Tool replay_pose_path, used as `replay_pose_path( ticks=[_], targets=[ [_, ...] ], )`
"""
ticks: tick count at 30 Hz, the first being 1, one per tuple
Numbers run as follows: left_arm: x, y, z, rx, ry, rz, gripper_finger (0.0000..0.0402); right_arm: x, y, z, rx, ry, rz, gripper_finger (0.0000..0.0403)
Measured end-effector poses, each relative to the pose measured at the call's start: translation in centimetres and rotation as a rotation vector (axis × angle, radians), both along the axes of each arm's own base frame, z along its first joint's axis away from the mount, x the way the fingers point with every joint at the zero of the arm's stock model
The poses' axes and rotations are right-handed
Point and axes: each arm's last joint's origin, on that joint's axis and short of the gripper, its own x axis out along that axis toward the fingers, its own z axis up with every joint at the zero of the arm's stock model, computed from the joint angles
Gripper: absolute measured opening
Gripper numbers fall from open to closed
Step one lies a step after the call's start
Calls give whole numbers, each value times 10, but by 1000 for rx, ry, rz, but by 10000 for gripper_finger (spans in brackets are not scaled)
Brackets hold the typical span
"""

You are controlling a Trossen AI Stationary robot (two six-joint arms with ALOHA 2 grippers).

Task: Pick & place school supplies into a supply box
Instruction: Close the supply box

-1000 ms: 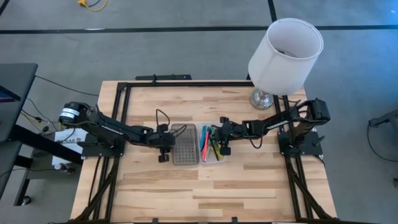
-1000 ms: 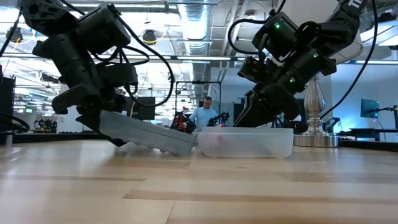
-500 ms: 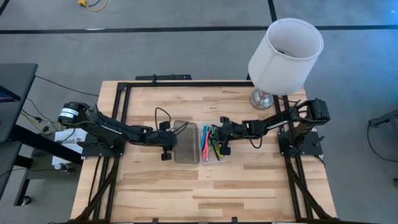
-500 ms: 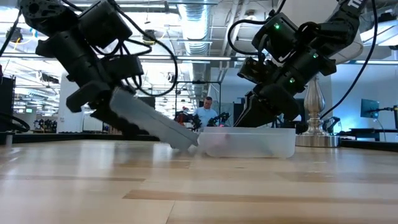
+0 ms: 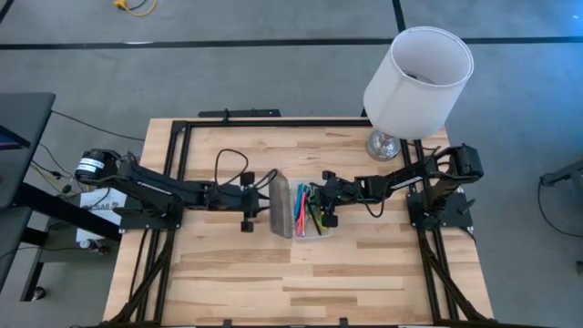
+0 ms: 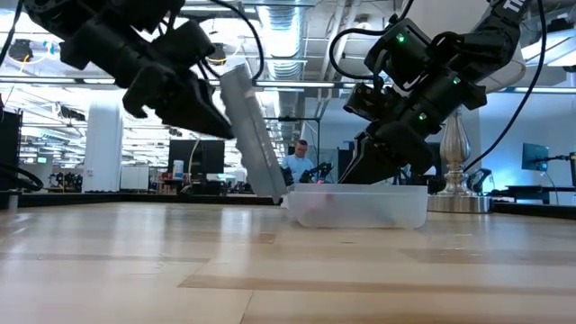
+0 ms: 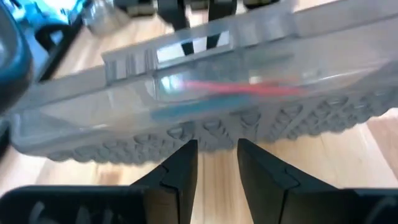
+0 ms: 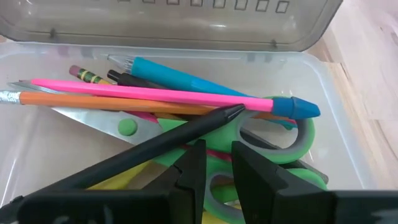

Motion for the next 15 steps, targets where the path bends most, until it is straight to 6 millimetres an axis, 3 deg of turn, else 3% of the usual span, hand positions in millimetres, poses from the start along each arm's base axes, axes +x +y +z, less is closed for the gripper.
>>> replay_pose_path(
  ticks=[6, 15],
  targets=[
    [5, -1, 6, 14, -77, -50, 109, 0, 0, 0, 1, -3, 1, 71],
    [13, 9, 7, -98, -150, -94, 109, 1, 0, 0, 0, -17, 3, 71]
  ],
)
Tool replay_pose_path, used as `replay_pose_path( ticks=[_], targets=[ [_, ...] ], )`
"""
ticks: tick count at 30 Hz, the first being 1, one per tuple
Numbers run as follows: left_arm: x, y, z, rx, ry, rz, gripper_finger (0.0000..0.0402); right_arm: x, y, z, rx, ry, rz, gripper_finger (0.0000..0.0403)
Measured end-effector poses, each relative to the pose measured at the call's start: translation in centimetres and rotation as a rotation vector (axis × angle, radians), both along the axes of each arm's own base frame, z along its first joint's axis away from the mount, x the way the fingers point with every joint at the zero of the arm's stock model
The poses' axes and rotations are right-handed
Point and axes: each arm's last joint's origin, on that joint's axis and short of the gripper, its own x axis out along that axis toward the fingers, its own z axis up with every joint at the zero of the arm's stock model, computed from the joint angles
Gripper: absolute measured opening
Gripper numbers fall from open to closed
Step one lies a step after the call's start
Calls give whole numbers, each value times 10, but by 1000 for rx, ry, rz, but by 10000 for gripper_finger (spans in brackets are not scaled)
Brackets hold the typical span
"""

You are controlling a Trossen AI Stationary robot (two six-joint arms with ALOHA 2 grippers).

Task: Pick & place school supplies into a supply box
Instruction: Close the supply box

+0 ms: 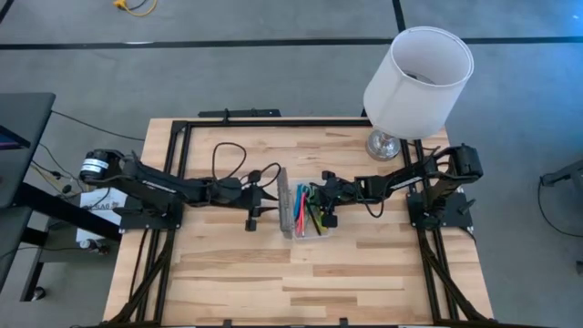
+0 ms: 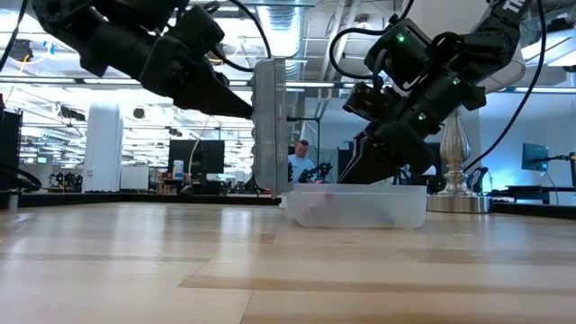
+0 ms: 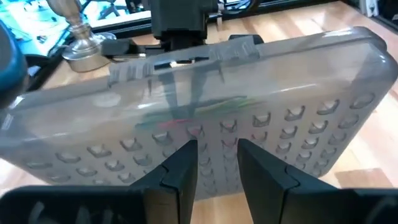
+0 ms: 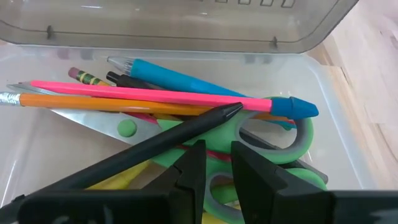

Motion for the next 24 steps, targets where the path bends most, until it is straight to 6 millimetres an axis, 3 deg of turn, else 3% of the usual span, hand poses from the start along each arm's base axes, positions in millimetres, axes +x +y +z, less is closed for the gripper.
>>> replay_pose_path(
  ticks=[13, 24],
  targets=[
    [46, 10, -8, -4, 7, -36, 109, 0, 0, 0, 1, -2, 0, 71],
    [51, 15, -8, -15, 22, -48, 109, 0, 0, 0, -4, -2, 4, 71]
  ],
)
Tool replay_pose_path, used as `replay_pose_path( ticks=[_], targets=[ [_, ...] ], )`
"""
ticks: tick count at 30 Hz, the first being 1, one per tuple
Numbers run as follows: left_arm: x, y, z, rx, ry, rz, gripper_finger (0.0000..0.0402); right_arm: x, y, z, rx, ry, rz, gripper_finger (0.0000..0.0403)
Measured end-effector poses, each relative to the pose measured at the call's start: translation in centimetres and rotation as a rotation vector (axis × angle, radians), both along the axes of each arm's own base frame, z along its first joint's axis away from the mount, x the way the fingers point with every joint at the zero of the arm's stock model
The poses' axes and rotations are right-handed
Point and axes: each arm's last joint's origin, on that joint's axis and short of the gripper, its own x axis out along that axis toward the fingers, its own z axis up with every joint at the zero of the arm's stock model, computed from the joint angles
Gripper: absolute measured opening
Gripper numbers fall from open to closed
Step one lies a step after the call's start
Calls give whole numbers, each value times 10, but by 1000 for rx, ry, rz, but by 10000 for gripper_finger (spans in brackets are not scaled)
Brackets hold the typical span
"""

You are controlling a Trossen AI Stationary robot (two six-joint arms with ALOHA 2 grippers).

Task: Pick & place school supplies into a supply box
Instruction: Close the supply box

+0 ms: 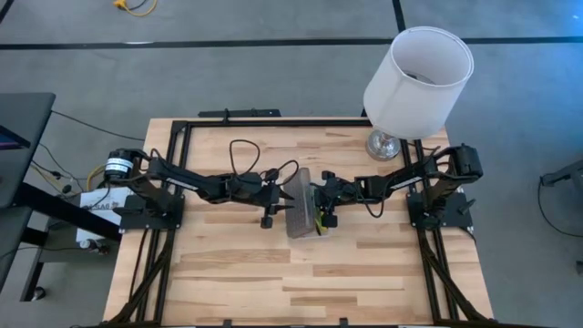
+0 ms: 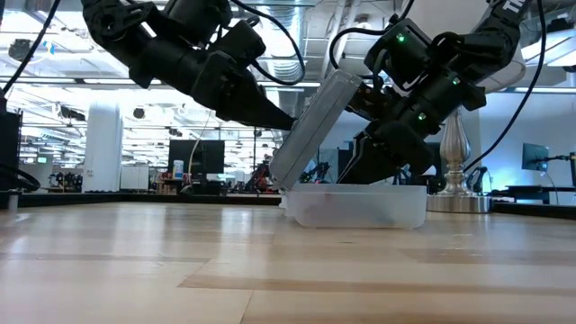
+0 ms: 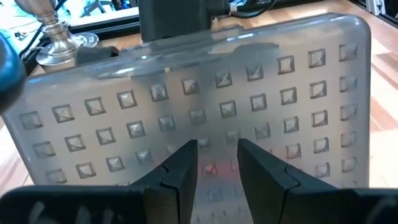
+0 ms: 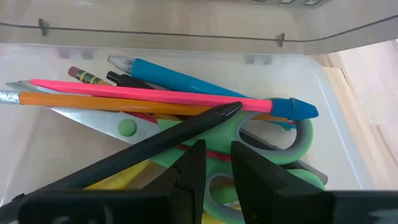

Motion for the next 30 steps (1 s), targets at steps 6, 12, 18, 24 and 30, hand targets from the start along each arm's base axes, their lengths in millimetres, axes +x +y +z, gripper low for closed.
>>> replay_pose_path(
  ticks=[6, 12, 18, 24, 30],
  targets=[
    [-1, 0, -1, 1, 14, 0, 109, 1, 2, 7, -8, 5, 15, 71],
    [-1, 0, -3, 7, 35, 3, 109, -5, 12, 36, -14, -28, 52, 71],
    [-1, 1, -3, 15, 40, 15, 110, -28, 13, 54, -41, 62, -48, 71],
    [-1, 1, -3, 19, 40, 19, 110, -53, 12, 65, -126, 144, -227, 71],
    [-2, 1, -4, 20, 43, 21, 110, -61, 21, 86, -142, 33, -216, 71]
  ],
)
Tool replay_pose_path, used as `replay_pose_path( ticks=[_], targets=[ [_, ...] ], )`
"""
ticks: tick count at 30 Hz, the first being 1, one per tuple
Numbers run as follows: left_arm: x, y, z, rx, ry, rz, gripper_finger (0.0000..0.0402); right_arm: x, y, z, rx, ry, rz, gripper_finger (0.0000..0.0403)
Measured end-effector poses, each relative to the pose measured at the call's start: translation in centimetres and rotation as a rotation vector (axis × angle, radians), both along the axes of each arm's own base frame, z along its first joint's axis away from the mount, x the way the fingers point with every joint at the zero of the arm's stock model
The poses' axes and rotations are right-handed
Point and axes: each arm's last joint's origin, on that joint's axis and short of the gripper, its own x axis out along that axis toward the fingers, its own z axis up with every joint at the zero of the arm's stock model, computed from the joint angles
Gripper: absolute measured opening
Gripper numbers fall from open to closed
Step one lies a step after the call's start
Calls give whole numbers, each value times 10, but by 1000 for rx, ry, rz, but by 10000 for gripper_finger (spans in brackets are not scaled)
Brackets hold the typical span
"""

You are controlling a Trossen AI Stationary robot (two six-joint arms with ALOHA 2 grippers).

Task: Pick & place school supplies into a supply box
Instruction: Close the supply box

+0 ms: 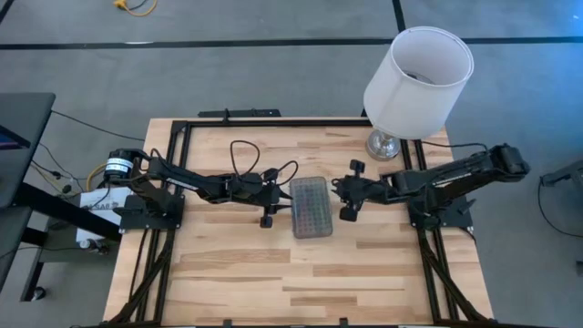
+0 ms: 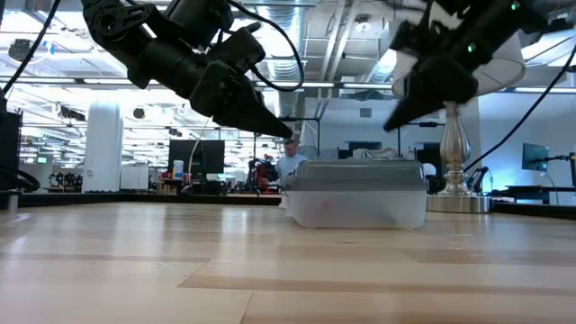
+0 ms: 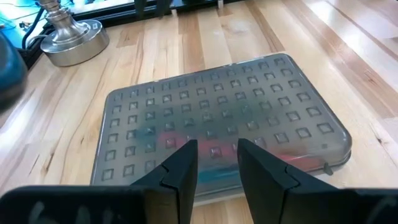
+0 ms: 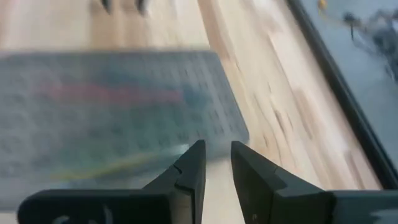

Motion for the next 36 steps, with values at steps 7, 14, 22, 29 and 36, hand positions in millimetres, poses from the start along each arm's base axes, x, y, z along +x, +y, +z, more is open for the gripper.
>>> replay_pose_path(
  ticks=[7, 14, 22, 29, 36],
  targets=[
    [-1, 0, -2, 0, 24, 0, 110, 15, 11, -9, 23, -77, 144, 71],
    [-2, 0, -4, 2, 49, 8, 110, 33, 1, -52, 37, -11, 132, 71],
    [-7, 1, -12, 6, 139, 75, 109, 45, -12, -66, 102, -33, 108, 71],
    [-7, 2, -12, 9, 142, 83, 109, 47, -13, -65, 107, -62, 118, 71],
    [-7, 2, -12, 21, 144, 76, 109, 41, -7, -49, 79, -95, 176, 71]
  ],
)
